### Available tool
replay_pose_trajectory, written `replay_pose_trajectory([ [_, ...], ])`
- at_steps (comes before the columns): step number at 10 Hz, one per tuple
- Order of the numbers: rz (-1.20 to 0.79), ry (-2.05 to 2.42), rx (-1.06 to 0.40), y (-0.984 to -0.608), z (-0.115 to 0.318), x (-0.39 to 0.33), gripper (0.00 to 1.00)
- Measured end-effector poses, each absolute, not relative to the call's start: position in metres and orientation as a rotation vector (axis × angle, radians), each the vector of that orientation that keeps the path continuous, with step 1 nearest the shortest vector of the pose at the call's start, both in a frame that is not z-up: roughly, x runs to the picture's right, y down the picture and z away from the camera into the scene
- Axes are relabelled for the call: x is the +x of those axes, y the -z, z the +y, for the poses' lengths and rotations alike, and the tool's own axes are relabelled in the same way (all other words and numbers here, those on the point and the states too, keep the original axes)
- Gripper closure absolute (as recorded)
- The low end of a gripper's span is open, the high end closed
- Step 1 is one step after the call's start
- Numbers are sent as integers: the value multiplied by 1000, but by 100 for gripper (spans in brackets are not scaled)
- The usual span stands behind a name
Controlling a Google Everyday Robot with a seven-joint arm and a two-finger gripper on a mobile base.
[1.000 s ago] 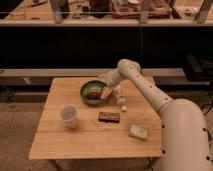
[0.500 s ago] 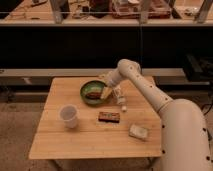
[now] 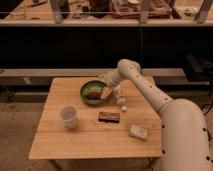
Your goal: Place the eraser in the ceramic cup
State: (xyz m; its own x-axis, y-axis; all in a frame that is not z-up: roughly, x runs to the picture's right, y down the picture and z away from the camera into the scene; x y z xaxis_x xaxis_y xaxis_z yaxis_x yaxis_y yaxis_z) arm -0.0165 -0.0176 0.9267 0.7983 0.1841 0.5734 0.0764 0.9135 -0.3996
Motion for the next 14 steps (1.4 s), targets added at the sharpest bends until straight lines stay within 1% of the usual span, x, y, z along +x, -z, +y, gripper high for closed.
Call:
replay_pose_trajectory([
  [3, -614, -78, -399, -921, -8, -10, 20],
  [4, -606, -92, -378, -914, 3, -7, 20],
  [5, -608, -111, -361, -907, 17, -4, 20],
  [6, -626, -154, -346, -893, 44, 4, 20],
  [7, -645, -185, -341, -880, 62, 7, 20],
  [10, -649, -232, -367, -846, 99, 20, 20],
  [11, -645, -238, -374, -840, 105, 23, 20],
  [14, -646, -236, -375, -839, 106, 21, 20],
])
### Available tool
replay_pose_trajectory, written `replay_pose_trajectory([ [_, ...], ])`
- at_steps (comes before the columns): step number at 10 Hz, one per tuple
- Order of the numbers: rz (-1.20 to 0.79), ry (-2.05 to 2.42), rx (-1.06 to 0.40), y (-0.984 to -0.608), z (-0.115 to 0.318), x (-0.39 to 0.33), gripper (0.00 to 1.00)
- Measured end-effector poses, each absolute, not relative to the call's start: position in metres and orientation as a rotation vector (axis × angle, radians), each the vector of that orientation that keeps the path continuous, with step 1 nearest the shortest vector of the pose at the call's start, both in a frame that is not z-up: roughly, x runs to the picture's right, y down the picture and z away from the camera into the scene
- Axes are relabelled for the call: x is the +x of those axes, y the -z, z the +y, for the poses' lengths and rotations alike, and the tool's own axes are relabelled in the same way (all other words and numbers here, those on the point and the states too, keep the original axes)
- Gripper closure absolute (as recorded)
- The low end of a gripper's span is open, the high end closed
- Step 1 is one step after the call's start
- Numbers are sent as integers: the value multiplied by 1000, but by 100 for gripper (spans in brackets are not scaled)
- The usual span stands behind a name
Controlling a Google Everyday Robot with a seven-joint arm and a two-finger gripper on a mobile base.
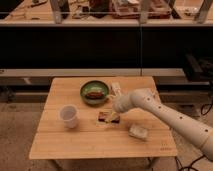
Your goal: Place the eraser in the ceramic cup
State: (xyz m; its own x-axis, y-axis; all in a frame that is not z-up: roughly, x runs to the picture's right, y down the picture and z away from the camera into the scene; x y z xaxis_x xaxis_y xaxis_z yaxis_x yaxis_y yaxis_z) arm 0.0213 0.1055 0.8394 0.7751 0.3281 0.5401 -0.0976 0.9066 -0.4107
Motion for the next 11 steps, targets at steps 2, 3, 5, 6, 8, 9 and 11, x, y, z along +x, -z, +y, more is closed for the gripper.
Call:
replay_pose_trajectory([
  [2, -643, -240, -383, -840, 107, 23, 20],
  [3, -635, -241, -411, -844, 112, 23, 20],
  [5, -605, -239, -487, -853, 125, 26, 20],
  [6, -574, -232, -550, -861, 133, 28, 20],
  [8, -571, -231, -603, -868, 140, 28, 20],
  [9, -589, -227, -610, -874, 142, 27, 20],
  [11, -608, -224, -583, -885, 142, 30, 20],
])
